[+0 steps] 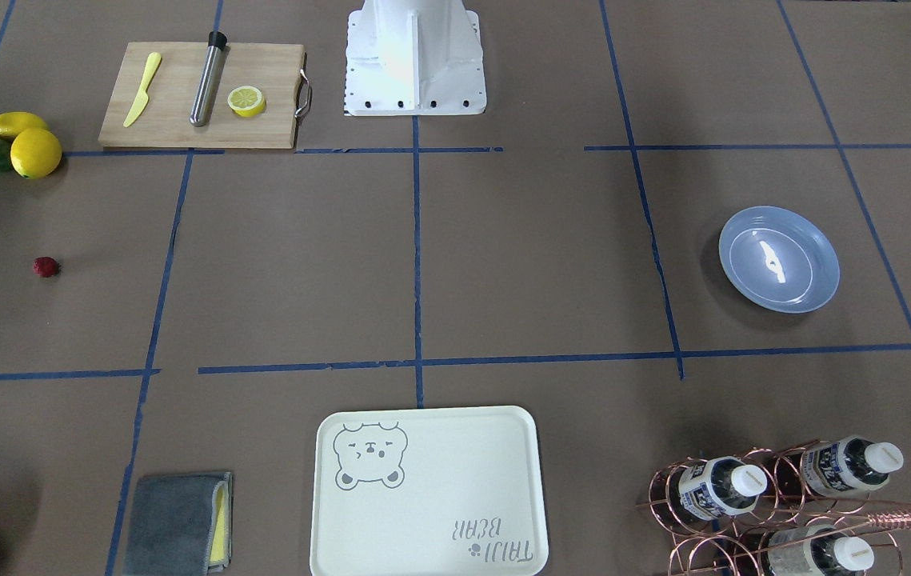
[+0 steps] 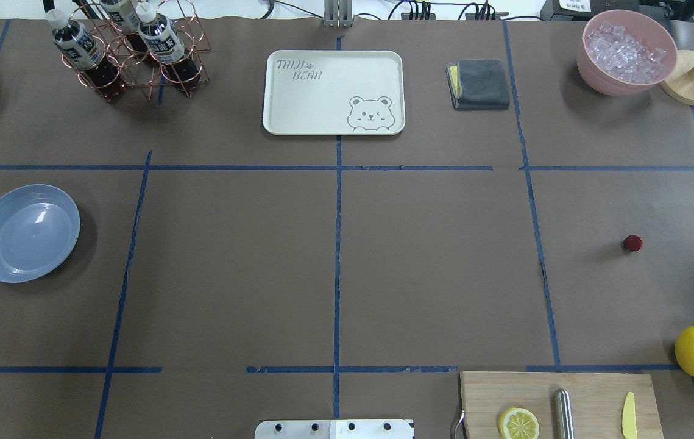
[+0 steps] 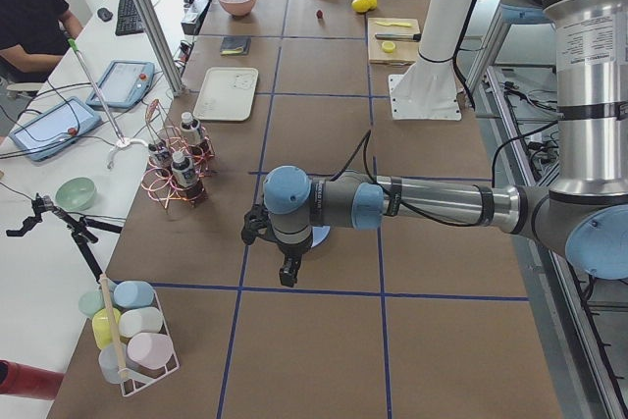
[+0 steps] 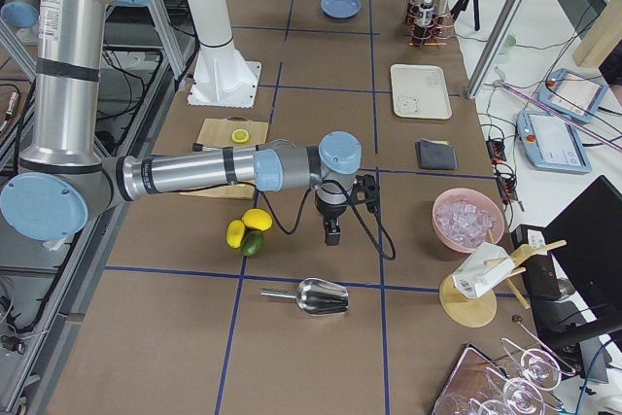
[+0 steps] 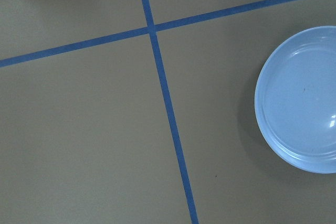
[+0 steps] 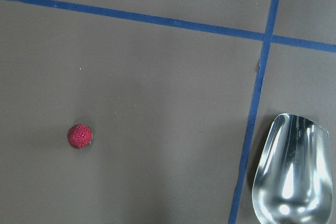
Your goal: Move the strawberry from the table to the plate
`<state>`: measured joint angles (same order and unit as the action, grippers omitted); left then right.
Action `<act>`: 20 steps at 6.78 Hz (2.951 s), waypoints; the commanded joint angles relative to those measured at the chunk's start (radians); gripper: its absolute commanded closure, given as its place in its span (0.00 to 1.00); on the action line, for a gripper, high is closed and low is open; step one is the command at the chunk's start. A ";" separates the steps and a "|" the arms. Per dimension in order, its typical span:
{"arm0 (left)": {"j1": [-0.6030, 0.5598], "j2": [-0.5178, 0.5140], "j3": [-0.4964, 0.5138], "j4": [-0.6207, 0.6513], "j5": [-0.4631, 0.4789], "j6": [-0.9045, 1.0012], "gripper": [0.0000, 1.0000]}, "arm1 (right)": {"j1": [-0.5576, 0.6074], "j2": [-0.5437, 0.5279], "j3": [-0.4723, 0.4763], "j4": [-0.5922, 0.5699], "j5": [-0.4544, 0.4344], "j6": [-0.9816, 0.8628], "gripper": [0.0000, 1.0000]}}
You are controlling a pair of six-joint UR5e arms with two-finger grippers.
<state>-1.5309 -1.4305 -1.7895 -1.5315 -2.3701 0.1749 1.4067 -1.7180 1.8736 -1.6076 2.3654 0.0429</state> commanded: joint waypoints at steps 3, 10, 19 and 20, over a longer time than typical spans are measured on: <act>-0.003 0.002 -0.024 0.008 0.018 0.003 0.00 | 0.000 -0.002 0.004 0.000 0.005 0.000 0.00; 0.008 0.018 -0.065 -0.105 0.006 0.005 0.00 | -0.002 0.005 0.016 0.002 0.011 -0.008 0.00; 0.339 -0.133 0.314 -0.457 0.002 -0.416 0.02 | -0.018 0.006 0.022 0.005 0.081 -0.003 0.00; 0.369 -0.137 0.321 -0.472 0.003 -0.425 0.01 | -0.020 0.006 0.018 0.049 0.078 -0.001 0.00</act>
<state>-1.1988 -1.5538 -1.4882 -1.9824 -2.3685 -0.2289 1.3879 -1.7119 1.8945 -1.5930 2.4418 0.0409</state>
